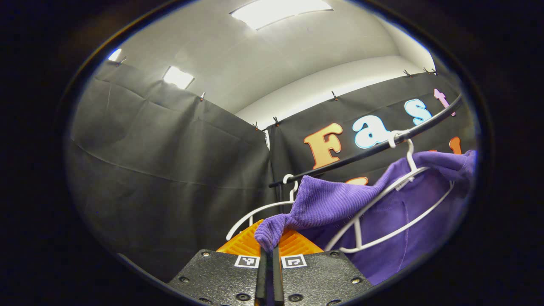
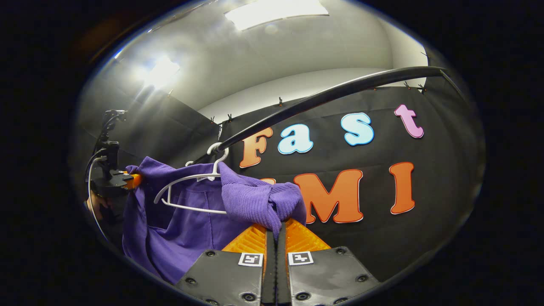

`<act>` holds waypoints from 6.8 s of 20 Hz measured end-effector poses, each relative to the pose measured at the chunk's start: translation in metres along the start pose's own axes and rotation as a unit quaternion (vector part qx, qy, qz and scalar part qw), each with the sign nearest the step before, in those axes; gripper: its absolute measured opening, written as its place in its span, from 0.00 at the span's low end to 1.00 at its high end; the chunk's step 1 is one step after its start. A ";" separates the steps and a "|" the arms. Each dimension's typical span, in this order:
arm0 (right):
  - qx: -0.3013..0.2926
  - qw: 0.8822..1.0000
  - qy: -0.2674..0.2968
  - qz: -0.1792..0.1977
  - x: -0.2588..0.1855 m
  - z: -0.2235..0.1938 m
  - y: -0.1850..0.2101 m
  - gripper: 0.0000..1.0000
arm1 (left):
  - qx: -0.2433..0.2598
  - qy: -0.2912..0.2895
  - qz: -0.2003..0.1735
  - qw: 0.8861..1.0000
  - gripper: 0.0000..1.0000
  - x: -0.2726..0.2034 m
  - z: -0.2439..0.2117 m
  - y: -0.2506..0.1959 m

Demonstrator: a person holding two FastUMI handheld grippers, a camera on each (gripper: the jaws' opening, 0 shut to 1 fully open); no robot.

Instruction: Grasp the clothes on the hanger with both hands and then place them into the laundry hamper below.

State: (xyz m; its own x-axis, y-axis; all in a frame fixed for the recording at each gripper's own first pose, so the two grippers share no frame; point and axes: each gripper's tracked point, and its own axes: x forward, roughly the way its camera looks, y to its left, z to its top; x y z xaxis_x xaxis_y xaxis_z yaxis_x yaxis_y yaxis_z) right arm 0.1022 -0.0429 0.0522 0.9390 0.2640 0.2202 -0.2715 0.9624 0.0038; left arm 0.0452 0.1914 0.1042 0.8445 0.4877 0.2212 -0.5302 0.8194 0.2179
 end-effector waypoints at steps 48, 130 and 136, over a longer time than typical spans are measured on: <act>0.005 0.963 0.107 -0.247 0.062 -0.123 -0.177 0.08 | -0.042 0.252 -0.150 0.955 0.06 -0.064 -0.266 -0.136; 0.095 0.929 0.282 -0.220 -0.082 -0.162 0.066 0.98 | -0.166 0.322 -0.357 0.861 0.94 -0.177 -0.181 -0.222; 0.061 0.955 0.217 -0.193 -0.107 -0.074 0.051 0.89 | -0.198 0.261 -0.324 0.887 0.87 -0.167 -0.108 -0.205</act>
State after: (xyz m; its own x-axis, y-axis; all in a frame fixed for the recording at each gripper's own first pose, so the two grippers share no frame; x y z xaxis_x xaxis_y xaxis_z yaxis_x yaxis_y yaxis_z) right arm 0.0032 -0.0173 -0.0430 0.9661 -0.0817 -0.2450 0.1142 0.9860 0.1218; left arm 0.0212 -0.0257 -0.0806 0.9367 -0.1371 -0.3223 0.0607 0.9699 -0.2360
